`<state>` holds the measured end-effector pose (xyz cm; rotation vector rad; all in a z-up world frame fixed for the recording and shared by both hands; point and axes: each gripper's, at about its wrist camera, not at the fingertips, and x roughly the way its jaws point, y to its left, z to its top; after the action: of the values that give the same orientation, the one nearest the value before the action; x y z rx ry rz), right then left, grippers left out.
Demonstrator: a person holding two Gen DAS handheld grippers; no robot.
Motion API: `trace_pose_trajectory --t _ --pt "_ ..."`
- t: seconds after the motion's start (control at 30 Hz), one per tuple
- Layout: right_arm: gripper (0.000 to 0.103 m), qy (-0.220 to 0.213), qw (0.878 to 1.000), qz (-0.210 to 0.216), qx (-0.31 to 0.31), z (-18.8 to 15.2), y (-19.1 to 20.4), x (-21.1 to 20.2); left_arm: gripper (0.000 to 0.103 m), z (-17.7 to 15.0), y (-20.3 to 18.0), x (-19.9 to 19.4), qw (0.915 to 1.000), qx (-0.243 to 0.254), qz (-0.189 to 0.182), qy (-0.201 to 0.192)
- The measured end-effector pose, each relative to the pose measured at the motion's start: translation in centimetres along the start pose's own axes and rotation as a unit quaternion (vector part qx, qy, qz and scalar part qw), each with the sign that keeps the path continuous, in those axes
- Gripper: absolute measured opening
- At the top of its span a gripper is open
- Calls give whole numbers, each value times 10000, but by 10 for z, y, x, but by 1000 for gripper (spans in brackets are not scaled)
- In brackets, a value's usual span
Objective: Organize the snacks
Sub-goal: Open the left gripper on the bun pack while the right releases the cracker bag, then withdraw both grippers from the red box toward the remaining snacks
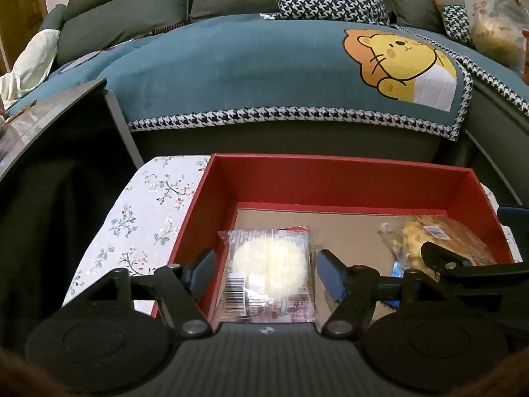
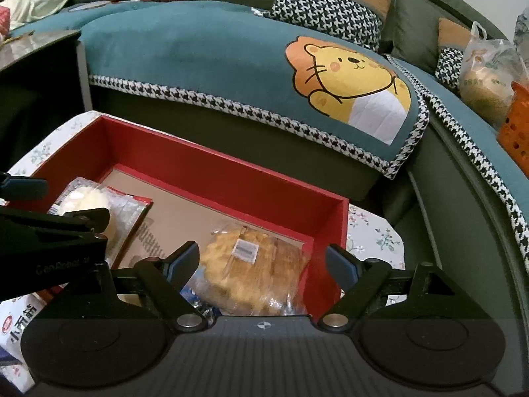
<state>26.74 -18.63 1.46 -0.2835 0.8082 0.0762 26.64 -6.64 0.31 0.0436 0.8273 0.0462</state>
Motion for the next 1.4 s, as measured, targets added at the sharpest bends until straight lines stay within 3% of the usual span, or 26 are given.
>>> trace_pose_trajectory --t 0.83,1.4 --pt "90 -40 9996 -113 -250 -3 0 -23 103 -1 2 -24 9996 -102 -172 -181" --pt "91 175 9995 -57 -255 -26 -3 -55 103 -30 39 -50 9992 -308 -232 74"
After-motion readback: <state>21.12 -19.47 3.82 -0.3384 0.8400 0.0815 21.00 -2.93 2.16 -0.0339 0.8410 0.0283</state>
